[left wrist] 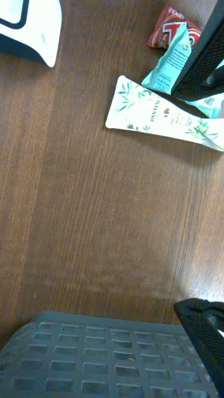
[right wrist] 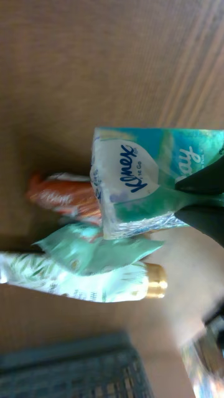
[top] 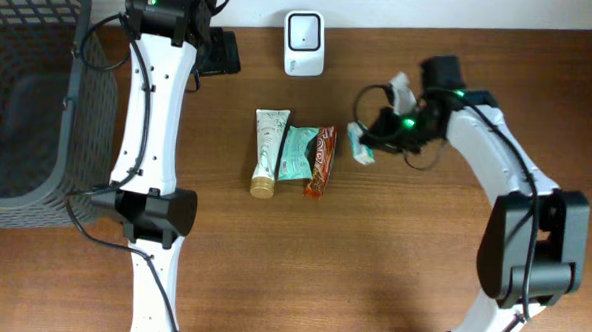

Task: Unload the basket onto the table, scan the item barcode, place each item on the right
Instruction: 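Lift the tissue pack with the right gripper up to the scanner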

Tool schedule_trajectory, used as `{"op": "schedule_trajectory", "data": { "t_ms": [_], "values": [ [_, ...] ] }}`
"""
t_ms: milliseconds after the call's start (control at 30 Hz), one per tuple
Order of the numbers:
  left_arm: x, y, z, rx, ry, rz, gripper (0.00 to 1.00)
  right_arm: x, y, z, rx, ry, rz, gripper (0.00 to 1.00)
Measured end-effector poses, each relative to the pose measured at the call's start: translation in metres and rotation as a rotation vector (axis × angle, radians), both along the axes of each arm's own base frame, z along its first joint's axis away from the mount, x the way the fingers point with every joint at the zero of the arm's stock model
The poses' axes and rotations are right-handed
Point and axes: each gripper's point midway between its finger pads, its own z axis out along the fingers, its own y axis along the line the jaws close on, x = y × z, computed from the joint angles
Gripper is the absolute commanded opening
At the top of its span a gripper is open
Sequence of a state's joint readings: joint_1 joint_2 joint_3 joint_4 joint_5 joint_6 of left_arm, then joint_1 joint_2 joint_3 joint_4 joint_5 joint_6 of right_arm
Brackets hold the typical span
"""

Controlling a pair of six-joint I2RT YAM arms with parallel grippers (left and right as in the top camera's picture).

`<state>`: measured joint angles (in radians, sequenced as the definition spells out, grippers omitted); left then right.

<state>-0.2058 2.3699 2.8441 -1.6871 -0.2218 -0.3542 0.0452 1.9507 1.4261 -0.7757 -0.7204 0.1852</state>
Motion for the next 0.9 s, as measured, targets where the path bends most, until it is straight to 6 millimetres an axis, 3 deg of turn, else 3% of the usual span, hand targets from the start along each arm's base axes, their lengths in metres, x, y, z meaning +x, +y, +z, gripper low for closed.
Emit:
{"op": "schedule_trajectory", "data": {
  "t_ms": [67,133,167,200,267,300,367,400,467,500,633,700,733,900],
  "values": [
    [0.0,0.0,0.0,0.0,0.0,0.0,0.99,-0.011,-0.003,-0.024,0.123,0.024,-0.006,0.04],
    [0.0,0.0,0.0,0.0,0.0,0.0,0.99,-0.032,-0.013,-0.061,0.193,0.131,-0.054,0.04],
    [0.0,0.0,0.0,0.0,0.0,0.0,0.99,-0.034,-0.021,-0.066,0.201,0.159,-0.087,0.09],
    [0.0,0.0,0.0,0.0,0.0,0.0,0.99,-0.033,-0.032,-0.068,0.184,0.173,-0.124,0.15],
    [0.0,0.0,0.0,0.0,0.0,0.0,0.99,-0.033,-0.055,-0.072,0.137,0.218,-0.192,0.41],
    [0.0,0.0,0.0,0.0,0.0,0.0,0.99,-0.035,-0.068,-0.074,0.101,0.249,-0.226,0.49],
    [0.0,0.0,0.0,0.0,0.001,0.0,0.99,-0.034,-0.093,-0.063,0.017,0.314,-0.279,0.6],
    [0.0,0.0,0.0,0.0,0.0,0.0,0.99,-0.027,-0.101,-0.05,-0.015,0.296,-0.274,0.72],
    [0.0,0.0,0.0,0.0,0.0,0.0,0.99,-0.015,-0.106,-0.023,-0.061,0.252,-0.234,0.95],
    [0.0,0.0,0.0,0.0,0.0,0.0,0.99,-0.012,-0.102,-0.016,-0.077,0.231,-0.209,0.99],
    [0.0,0.0,0.0,0.0,0.0,0.0,0.99,-0.019,-0.078,-0.021,-0.151,0.227,-0.118,0.99],
    [0.0,0.0,0.0,0.0,0.0,0.0,0.99,-0.027,-0.063,-0.033,-0.22,0.245,-0.084,0.75],
    [0.0,0.0,0.0,0.0,0.0,0.0,0.99,-0.032,-0.058,-0.041,-0.244,0.257,-0.074,0.52],
    [0.0,0.0,0.0,0.0,0.0,0.0,0.99,-0.045,-0.061,-0.071,-0.285,0.293,-0.108,0.51]
  ]
}}
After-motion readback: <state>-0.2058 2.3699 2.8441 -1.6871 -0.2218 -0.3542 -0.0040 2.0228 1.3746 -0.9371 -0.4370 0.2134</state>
